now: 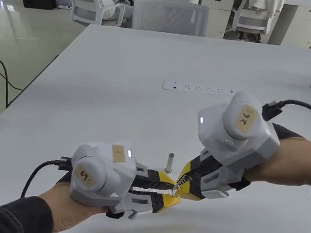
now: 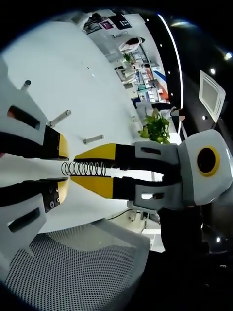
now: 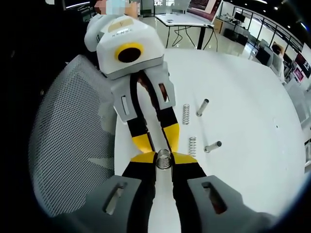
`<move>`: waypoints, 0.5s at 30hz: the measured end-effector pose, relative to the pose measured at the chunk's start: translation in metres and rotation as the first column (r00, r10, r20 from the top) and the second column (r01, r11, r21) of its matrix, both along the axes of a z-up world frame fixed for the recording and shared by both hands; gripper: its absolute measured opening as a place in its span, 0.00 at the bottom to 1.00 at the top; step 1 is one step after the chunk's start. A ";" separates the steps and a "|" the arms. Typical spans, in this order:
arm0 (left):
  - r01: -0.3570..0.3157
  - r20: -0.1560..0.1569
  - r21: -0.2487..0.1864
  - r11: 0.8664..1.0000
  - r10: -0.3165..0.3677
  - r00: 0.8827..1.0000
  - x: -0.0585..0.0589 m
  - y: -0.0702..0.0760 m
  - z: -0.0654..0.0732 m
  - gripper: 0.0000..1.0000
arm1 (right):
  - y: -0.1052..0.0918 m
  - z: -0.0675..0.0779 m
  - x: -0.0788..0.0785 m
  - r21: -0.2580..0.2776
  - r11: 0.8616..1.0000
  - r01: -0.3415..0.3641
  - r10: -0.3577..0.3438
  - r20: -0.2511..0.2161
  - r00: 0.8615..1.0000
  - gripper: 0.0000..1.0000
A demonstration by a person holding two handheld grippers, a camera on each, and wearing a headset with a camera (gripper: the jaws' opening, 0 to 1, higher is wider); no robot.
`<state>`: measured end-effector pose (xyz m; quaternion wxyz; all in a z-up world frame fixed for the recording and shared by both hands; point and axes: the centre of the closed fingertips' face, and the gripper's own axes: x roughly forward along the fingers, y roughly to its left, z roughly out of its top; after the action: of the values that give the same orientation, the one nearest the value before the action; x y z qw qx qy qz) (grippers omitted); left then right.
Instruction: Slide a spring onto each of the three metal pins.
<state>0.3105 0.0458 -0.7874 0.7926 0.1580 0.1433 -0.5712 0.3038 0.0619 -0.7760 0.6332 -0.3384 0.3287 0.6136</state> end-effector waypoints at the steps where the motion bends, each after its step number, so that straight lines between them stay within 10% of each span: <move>1: -0.004 -0.002 0.000 1.000 0.004 1.000 0.001 0.001 0.000 0.15 | 0.000 0.000 0.001 -0.001 1.000 0.002 -0.002 0.000 1.000 0.13; 15: -0.069 -0.067 -0.005 0.998 0.069 0.995 0.007 0.019 -0.009 0.33 | -0.014 -0.003 0.007 -0.026 0.999 0.033 -0.033 0.004 0.999 0.13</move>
<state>0.3175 0.0652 -0.7966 0.8072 0.1308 0.1728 -0.5491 0.3110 0.0479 -0.7794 0.6395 -0.3423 0.3409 0.5980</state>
